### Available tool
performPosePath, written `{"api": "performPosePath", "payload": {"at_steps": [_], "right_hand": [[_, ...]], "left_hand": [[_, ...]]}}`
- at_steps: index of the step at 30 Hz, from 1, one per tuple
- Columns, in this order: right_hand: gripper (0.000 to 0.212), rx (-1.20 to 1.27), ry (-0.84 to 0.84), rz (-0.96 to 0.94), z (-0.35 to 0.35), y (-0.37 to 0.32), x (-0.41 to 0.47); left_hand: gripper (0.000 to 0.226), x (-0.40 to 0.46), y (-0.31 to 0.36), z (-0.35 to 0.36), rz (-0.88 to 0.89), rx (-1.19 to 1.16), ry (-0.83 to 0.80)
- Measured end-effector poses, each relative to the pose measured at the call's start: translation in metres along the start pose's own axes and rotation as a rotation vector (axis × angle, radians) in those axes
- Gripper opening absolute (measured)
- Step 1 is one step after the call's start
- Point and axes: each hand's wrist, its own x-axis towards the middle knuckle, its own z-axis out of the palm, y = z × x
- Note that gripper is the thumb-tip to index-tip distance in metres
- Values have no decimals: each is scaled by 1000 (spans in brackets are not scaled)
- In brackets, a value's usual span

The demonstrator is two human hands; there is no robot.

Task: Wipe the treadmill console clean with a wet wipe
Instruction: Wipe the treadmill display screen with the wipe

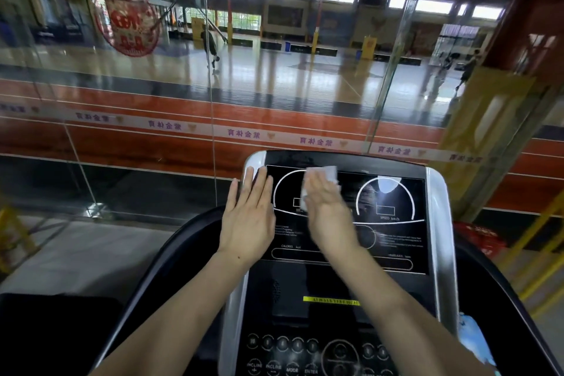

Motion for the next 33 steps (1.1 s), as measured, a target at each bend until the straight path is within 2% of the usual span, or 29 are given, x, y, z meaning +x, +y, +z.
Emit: {"api": "performPosePath", "payload": {"at_steps": [3, 5, 10, 14, 18, 21, 25, 27, 33], "right_hand": [[49, 51, 6, -91, 7, -6, 8], [50, 38, 8, -82, -9, 21, -2], [60, -66, -11, 66, -59, 120, -42], [61, -99, 65, 225, -56, 106, -38], [64, 23, -4, 33, -27, 50, -25], [56, 72, -14, -46, -32, 64, -24], [66, 47, -29, 161, -69, 142, -50], [62, 51, -56, 249, -80, 162, -61], [57, -142, -4, 251, -72, 157, -64]], "left_hand": [[62, 3, 13, 3, 13, 9, 6], [63, 6, 21, 4, 29, 20, 0], [64, 12, 43, 3, 46, 5, -33], [64, 13, 53, 3, 54, -14, -40], [63, 15, 66, 4, 67, -25, -37], [63, 18, 77, 5, 90, -15, -37], [63, 22, 91, 6, 102, -21, -48], [63, 22, 98, 5, 109, -28, -48], [65, 21, 107, 4, 127, -7, -63]]}}
